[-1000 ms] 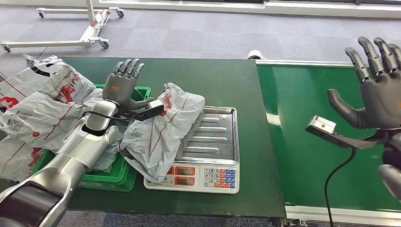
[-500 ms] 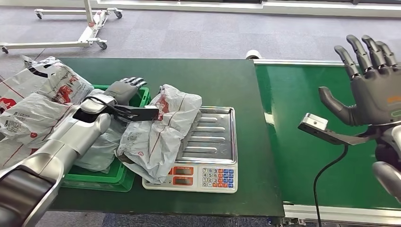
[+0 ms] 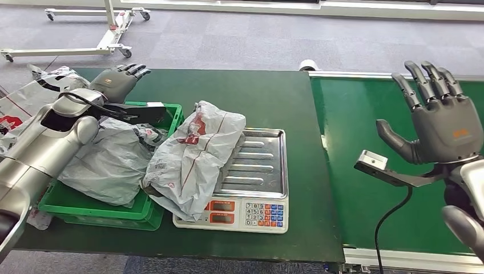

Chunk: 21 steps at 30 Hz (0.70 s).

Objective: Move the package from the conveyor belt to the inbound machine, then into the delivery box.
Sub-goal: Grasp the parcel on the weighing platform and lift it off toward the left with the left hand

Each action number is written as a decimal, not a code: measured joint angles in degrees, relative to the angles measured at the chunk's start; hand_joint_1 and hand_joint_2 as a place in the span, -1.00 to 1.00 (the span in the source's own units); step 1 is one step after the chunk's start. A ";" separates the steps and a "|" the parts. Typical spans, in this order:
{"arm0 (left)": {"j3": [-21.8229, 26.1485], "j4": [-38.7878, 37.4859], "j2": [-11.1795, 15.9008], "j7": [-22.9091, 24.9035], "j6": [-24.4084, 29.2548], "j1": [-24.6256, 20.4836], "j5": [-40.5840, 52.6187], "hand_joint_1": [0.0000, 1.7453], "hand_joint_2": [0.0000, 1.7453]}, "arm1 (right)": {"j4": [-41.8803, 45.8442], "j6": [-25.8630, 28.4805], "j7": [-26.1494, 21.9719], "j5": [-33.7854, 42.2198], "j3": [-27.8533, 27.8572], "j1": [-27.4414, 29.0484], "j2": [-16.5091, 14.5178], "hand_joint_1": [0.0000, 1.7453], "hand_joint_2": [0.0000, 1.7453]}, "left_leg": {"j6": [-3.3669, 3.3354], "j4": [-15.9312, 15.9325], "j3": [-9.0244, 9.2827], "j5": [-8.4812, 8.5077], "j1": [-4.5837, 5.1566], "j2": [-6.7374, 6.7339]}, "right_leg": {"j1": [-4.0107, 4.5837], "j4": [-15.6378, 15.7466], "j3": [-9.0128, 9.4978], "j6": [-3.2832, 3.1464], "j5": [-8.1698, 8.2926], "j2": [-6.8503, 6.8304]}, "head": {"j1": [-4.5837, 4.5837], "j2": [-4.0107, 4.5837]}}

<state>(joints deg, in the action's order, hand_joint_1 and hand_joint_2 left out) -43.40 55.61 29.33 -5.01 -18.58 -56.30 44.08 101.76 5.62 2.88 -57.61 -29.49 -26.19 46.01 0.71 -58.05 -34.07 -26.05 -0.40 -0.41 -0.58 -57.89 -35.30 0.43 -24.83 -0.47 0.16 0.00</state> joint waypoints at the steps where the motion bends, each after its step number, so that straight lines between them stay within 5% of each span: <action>1: -0.23 1.15 0.70 0.14 -1.26 -0.17 -0.95 -1.00 1.00 | -0.02 -0.46 -0.02 0.06 0.00 -0.18 -0.02 -1.00 -1.00 | 0.00 0.00 -0.01 0.00 0.00 0.00 | 0.00 0.00 0.00 0.00 0.00 -0.01 | 0.01 0.00; 9: -3.75 15.06 9.12 3.05 -10.28 -0.56 -13.54 -1.00 1.00 | -0.19 -1.61 0.12 2.70 -0.07 -1.04 0.60 -1.00 -1.00 | 0.00 0.00 -0.04 0.00 0.00 0.00 | 0.01 0.00 -0.07 0.00 0.00 -0.01 | 0.01 0.00; 14: -6.77 23.19 13.49 3.81 -8.51 -0.91 -12.33 -1.00 1.00 | -0.19 -0.60 0.41 3.29 -0.02 0.27 1.43 -1.00 -1.00 | -0.01 0.00 -0.07 -0.01 0.00 0.00 | 0.01 0.00 -0.11 0.00 -0.01 -0.02 | 0.01 0.00; 21: -10.15 29.64 15.95 3.90 -7.13 -0.99 -13.84 -1.00 1.00 | -0.15 0.22 1.18 1.61 0.86 3.86 1.59 -1.00 -1.00 | -0.02 0.00 -0.08 -0.02 0.01 0.01 | -0.01 0.01 -0.10 0.00 -0.01 -0.02 | 0.01 0.00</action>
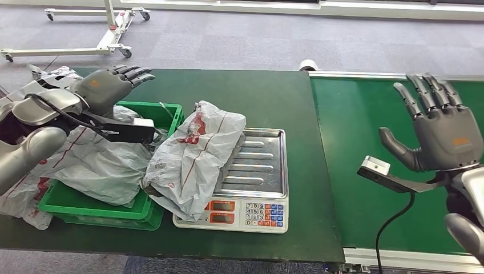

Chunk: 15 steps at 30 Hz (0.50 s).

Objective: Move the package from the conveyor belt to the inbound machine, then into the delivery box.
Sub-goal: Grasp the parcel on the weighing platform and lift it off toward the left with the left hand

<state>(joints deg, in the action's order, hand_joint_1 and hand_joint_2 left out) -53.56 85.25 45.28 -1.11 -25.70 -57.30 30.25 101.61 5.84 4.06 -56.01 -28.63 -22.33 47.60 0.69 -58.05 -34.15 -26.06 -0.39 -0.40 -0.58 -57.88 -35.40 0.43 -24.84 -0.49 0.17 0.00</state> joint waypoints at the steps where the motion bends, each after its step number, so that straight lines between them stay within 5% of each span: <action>1: -0.31 0.69 0.17 0.05 -0.12 0.00 -0.81 -1.00 1.00 | 0.01 0.04 0.02 -0.21 0.23 0.54 0.00 -1.00 -1.00 | 0.00 0.00 0.00 0.00 0.00 0.00 | 0.00 0.00 0.00 0.00 0.00 0.00 | 0.00 0.00; 15: -4.42 2.07 -1.36 -0.92 1.38 2.39 -1.16 -1.00 1.00 | 0.98 1.99 -0.52 -2.65 4.42 8.52 -1.23 -1.00 -1.00 | -0.01 0.00 0.00 -0.01 0.01 0.06 | -0.02 0.01 0.00 0.01 -0.01 -0.04 | 0.00 0.00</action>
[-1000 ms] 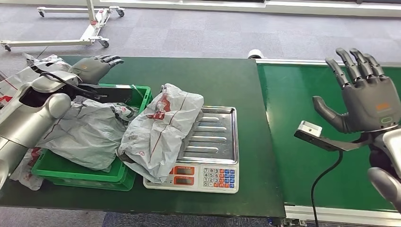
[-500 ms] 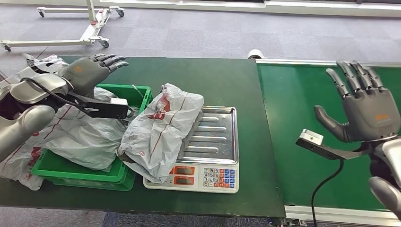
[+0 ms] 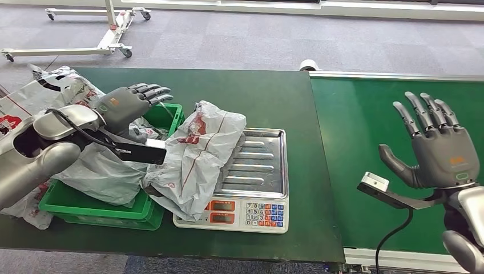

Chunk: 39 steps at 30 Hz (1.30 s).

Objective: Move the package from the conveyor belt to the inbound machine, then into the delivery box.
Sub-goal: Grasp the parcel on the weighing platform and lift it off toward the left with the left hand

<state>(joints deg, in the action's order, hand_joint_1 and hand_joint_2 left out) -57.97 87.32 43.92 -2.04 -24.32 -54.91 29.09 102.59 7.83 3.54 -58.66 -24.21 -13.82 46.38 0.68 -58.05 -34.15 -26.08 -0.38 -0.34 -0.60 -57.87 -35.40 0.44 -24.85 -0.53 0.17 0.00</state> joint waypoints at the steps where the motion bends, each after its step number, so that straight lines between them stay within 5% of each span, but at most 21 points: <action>1: -0.30 -0.57 -0.57 -0.24 0.39 0.65 0.26 -1.00 1.00 | 0.01 0.03 -0.09 -0.22 0.25 0.45 -0.28 -1.00 -1.00 | 0.00 0.00 0.00 0.00 0.00 0.00 | 0.00 0.00 0.00 0.00 0.00 0.00 | -0.01 0.00; 16: -2.94 -12.69 -12.28 -3.87 0.65 4.99 0.32 -1.00 1.00 | -0.28 -2.07 -0.95 1.28 1.09 -0.05 -2.20 -1.00 -1.00 | -0.01 -0.01 -0.04 0.00 0.04 0.01 | -0.04 0.00 -0.01 0.00 0.01 0.00 | -0.01 0.00; 19: -3.18 -14.00 -14.33 -4.15 -0.71 4.98 -0.90 -1.00 -0.50 | -1.17 -2.55 -1.26 1.46 0.35 -2.09 -3.15 -1.00 -1.00 | -0.01 -0.01 -0.03 0.00 0.04 0.00 | -0.04 0.00 -0.01 0.00 0.01 0.01 | 0.00 0.00; 20: -3.28 -14.47 -14.91 -4.21 -1.11 4.96 -1.32 -1.00 -0.50 | -1.59 -2.58 -1.30 1.61 0.00 -2.77 -3.49 -1.00 -1.00 | -0.01 -0.01 -0.03 0.00 0.04 0.00 | -0.04 0.00 -0.01 0.00 0.01 0.01 | 0.01 0.00; 22: -3.59 -15.51 -15.91 -4.47 -1.58 4.93 -1.96 -1.00 0.50 | -2.46 -2.57 -1.36 2.00 -0.74 -4.11 -4.20 -1.00 -1.00 | -0.01 -0.01 -0.03 0.00 0.04 0.00 | -0.03 0.00 -0.01 0.00 0.01 0.01 | 0.01 0.00; 23: -3.82 -16.15 -16.46 -4.71 -1.67 4.93 -2.11 -0.50 1.00 | -2.91 -2.52 -1.40 2.13 -1.12 -4.73 -4.58 -1.00 -1.00 | -0.01 0.00 -0.03 0.00 0.04 0.00 | -0.03 0.00 0.00 0.00 0.01 0.00 | 0.01 0.00; 26: -4.46 -18.82 -18.22 -5.89 -1.52 4.98 -2.19 1.00 1.00 | -4.03 -2.22 -1.45 2.21 -2.09 -6.10 -5.86 -1.00 -1.00 | -0.01 0.00 -0.03 0.01 0.04 0.00 | -0.03 0.00 0.01 0.00 0.01 -0.02 | 0.00 0.00; 39: -6.74 -28.82 -25.33 -10.06 0.27 4.35 0.26 1.00 1.00 | -6.16 -1.15 -1.16 1.65 -4.20 -9.29 -9.64 -1.00 -1.00 | -0.03 -0.01 -0.01 0.02 0.06 0.19 | -0.06 0.00 0.13 0.02 0.01 -0.23 | 0.00 0.00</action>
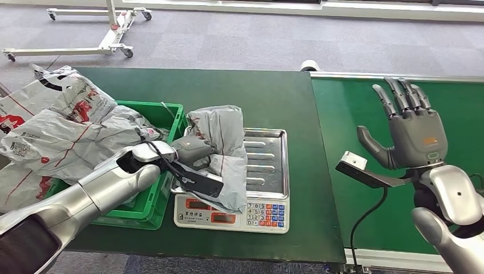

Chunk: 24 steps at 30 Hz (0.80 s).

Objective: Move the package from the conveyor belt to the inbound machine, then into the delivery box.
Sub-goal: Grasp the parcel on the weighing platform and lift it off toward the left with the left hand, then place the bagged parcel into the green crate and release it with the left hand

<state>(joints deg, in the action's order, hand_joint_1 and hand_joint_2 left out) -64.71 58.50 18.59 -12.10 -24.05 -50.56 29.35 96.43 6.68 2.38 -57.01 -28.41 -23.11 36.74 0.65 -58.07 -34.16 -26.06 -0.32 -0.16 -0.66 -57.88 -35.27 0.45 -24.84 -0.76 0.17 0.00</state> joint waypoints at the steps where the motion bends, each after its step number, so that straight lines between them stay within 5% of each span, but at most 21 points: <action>1: -0.11 -0.29 -0.29 -0.13 -0.09 -0.14 0.02 1.00 1.00 | -0.09 0.01 0.00 -0.05 -0.10 -0.11 -0.19 -1.00 -1.00 | 0.00 0.00 0.00 0.00 0.00 0.00 | 0.00 0.00 0.00 0.00 0.00 0.00 | 0.00 0.00; 14: 0.02 -1.97 -1.88 2.09 3.55 -1.02 2.10 1.00 1.00 | -0.60 1.95 0.68 -1.63 -0.37 1.31 -1.03 -1.00 -1.00 | 0.00 0.00 0.00 0.00 -0.01 -0.01 | 0.02 0.00 -0.06 -0.01 0.00 0.02 | 0.01 0.00; 24: 6.63 2.45 2.68 7.37 9.58 -6.27 13.63 1.00 1.00 | 1.84 2.96 1.14 -2.50 2.66 7.61 -0.03 -1.00 -1.00 | 0.02 0.00 -0.03 0.02 -0.02 -0.03 | 0.03 -0.01 -0.11 -0.01 0.00 0.02 | -0.01 0.00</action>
<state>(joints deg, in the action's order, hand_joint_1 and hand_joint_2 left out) -58.08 60.95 21.28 -4.73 -14.46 -56.83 42.98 98.27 9.64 3.52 -59.51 -25.76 -15.50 36.71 0.66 -58.07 -34.19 -26.04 -0.34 -0.18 -0.63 -57.88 -35.37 0.44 -24.84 -0.74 0.16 0.00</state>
